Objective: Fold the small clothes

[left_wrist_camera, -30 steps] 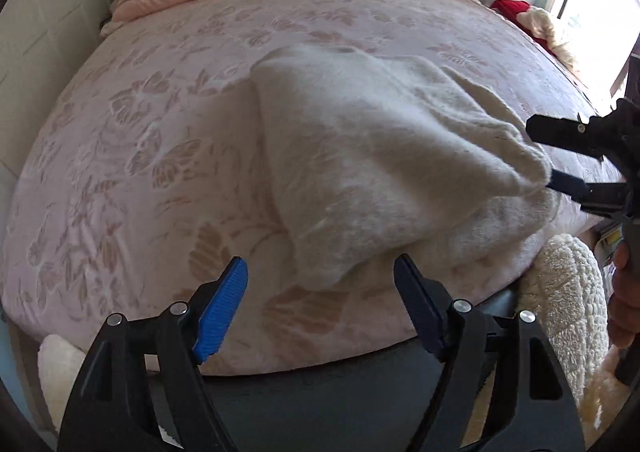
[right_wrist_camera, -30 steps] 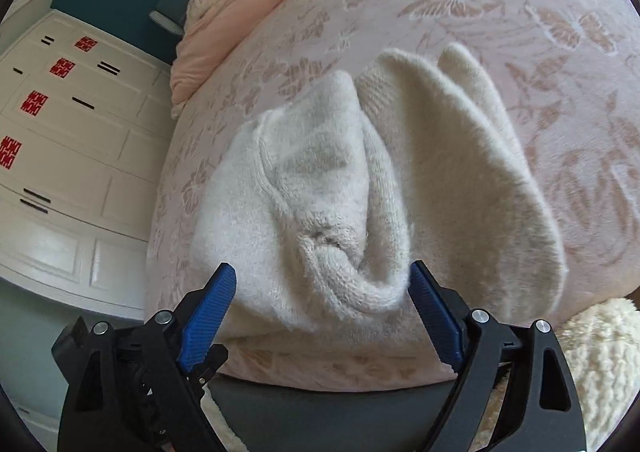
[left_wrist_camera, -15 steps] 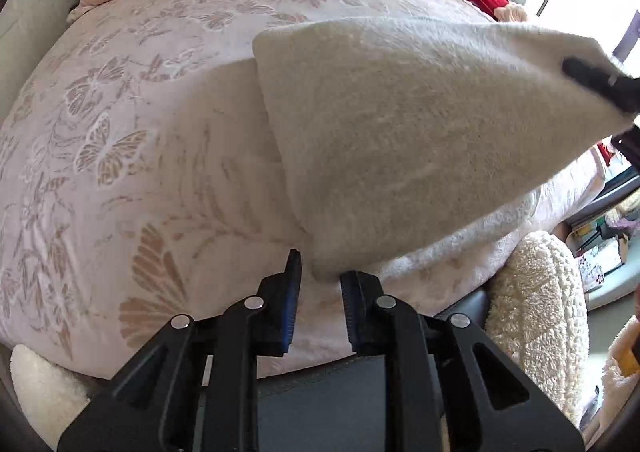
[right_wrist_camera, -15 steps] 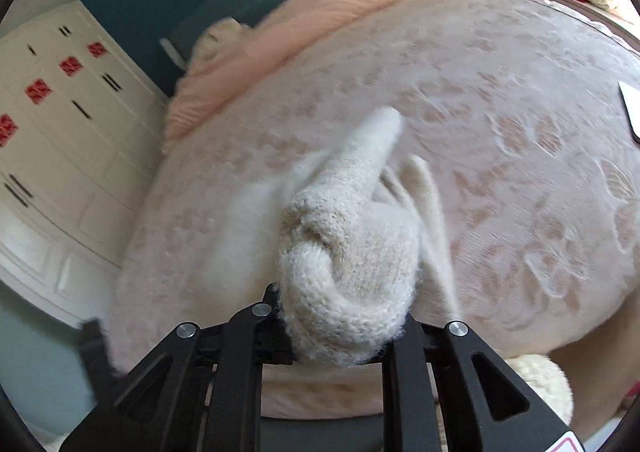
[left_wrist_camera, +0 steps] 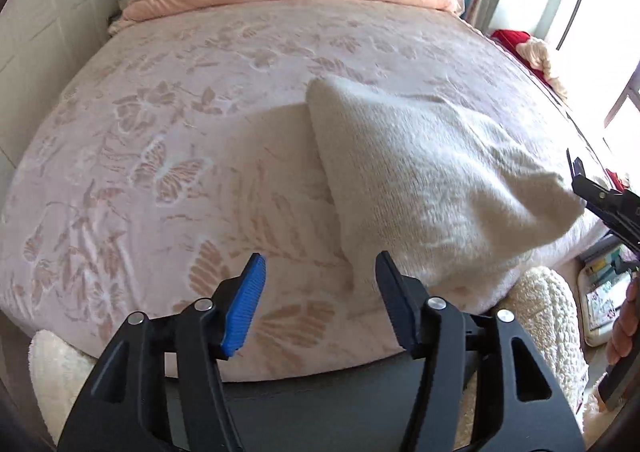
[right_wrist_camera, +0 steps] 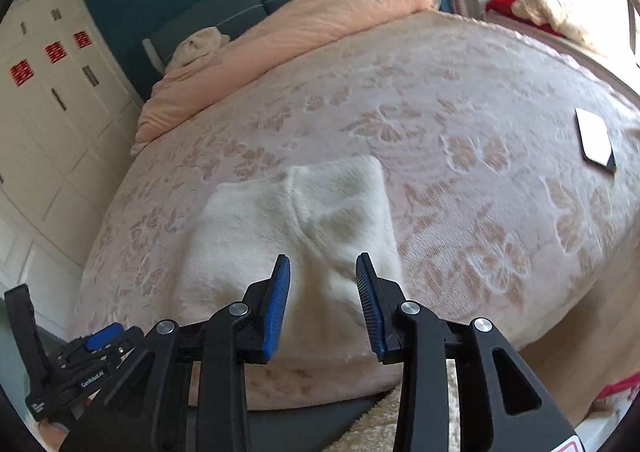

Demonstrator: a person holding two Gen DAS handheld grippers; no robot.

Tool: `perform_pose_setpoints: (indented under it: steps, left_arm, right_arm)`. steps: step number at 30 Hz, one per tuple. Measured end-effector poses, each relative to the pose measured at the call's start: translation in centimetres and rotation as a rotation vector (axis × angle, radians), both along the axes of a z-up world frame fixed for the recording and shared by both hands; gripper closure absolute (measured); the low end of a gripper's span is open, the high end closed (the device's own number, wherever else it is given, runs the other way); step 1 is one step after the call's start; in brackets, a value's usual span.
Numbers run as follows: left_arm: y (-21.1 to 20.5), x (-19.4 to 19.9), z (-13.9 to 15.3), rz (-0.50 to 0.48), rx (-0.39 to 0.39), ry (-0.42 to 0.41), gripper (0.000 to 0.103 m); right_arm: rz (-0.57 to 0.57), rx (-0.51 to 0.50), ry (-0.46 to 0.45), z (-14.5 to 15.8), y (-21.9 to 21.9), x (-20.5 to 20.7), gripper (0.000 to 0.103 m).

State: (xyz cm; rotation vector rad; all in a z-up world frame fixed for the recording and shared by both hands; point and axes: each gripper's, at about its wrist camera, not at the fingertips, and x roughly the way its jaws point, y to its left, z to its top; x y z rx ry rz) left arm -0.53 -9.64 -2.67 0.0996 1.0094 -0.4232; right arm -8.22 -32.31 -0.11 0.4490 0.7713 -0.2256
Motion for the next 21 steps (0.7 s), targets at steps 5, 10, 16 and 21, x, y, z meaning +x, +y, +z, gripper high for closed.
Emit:
perform_pose_setpoints:
  steps: [5,10,16,21]
  left_arm:
    - [1.3,0.9,1.7,0.070,-0.003,-0.021,0.042]
    - [2.7,1.0,1.7,0.116,0.008,-0.011,0.039]
    - [3.6,0.9,1.3,0.140,0.024,0.006,0.033]
    - [2.4,1.0,0.8,0.121,0.026,0.036,0.033]
  right_arm:
    - [0.197,0.059,-0.013,-0.2,4.9,4.3,0.069]
    - [0.315,0.108,0.282,-11.2,9.4,8.7,0.073]
    - [0.300,0.100,0.213,-6.3,9.6,8.1,0.071]
    - [0.280,0.139,0.248,-7.9,8.1,7.7,0.072]
